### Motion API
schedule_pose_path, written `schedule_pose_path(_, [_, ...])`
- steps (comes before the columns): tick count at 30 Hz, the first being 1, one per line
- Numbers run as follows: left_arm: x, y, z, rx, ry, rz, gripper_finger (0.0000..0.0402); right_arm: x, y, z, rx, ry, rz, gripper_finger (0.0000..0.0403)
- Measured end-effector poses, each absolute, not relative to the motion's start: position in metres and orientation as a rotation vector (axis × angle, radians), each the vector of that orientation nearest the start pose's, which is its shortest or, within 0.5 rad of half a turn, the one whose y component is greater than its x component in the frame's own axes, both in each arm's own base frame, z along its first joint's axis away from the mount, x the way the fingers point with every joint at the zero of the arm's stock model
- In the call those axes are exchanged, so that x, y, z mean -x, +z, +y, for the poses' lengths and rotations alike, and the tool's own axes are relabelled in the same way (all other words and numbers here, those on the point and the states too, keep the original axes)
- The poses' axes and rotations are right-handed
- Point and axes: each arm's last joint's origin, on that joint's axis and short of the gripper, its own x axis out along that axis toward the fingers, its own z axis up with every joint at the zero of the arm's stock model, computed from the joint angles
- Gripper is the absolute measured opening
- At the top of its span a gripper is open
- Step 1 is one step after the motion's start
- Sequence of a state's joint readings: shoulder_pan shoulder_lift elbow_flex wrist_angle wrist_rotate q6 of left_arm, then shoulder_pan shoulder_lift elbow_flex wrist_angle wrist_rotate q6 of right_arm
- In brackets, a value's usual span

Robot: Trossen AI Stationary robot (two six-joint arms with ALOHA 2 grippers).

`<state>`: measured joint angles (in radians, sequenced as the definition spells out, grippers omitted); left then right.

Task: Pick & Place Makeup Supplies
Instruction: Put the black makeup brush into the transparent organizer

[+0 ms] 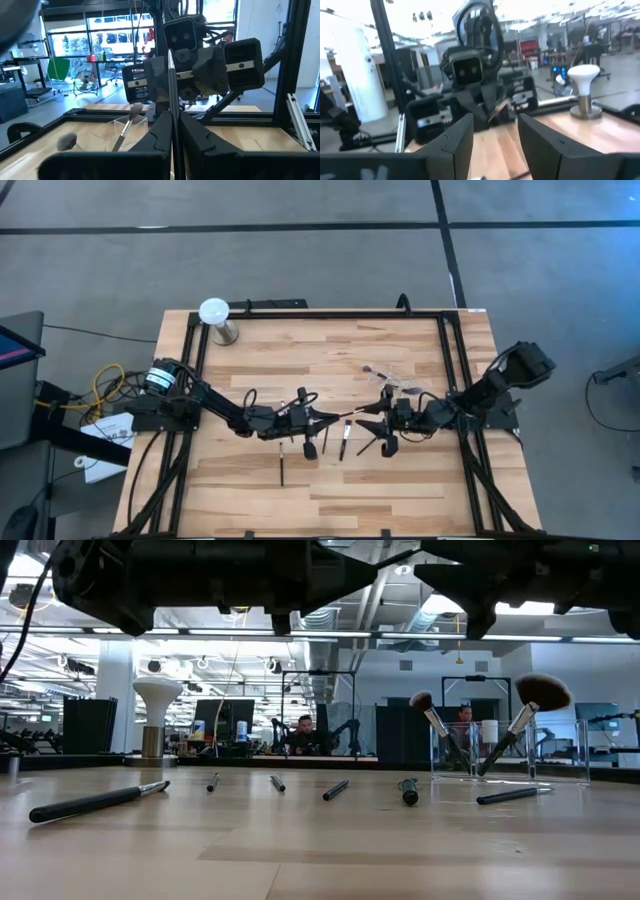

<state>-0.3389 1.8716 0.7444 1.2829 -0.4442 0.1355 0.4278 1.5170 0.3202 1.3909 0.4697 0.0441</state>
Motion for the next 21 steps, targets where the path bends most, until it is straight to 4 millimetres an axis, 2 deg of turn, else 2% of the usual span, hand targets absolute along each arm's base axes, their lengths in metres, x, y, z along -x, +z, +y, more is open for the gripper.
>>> schedule_pose_path(6, [-0.3342, 0.1771, -0.1054, -0.091, 0.083, -0.147, 0.0015, -0.2278, 0.1816, 0.0843, -0.137, -0.049, -0.204, 0.0132])
schedule_pose_path(11, [-0.3341, 0.1774, -0.1056, -0.089, 0.075, -0.15, 0.0015, -0.2292, 0.1868, 0.0805, -0.14, 0.045, -0.257, 0.012])
schedule_pose_path(17, [-0.3346, 0.1776, -0.1042, -0.088, 0.08, -0.152, 0.0015, -0.2294, 0.1882, 0.0789, -0.136, 0.04, -0.272, 0.0112])
schedule_pose_path(21, [-0.3345, 0.1782, -0.1042, -0.086, 0.08, -0.158, 0.0015, -0.2291, 0.1892, 0.0787, -0.123, 0.037, -0.282, 0.0081])
